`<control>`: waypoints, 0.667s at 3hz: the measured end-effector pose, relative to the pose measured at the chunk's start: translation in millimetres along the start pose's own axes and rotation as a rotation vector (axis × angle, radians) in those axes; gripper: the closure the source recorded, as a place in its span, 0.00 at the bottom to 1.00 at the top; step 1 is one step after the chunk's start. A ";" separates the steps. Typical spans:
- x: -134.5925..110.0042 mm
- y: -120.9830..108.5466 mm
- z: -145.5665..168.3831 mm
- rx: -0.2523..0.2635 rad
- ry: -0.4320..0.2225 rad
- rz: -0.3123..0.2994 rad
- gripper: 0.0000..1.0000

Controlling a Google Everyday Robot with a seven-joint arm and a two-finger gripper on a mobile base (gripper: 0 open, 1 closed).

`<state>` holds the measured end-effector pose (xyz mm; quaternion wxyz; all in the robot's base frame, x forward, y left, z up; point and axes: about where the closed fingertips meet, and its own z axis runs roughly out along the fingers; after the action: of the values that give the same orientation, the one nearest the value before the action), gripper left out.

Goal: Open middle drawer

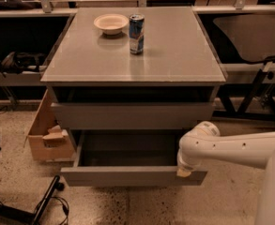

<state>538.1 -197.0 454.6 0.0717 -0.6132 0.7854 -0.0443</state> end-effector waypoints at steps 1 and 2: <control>0.1 1.0 1.7 0.000 0.000 0.000 0.63; 0.1 1.0 1.8 0.000 0.000 0.000 0.38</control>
Offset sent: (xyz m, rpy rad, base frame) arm -0.0006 0.0002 -0.0018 0.0000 0.0000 0.0000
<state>537.4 -196.8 452.7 0.0716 -0.6133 0.7854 -0.0443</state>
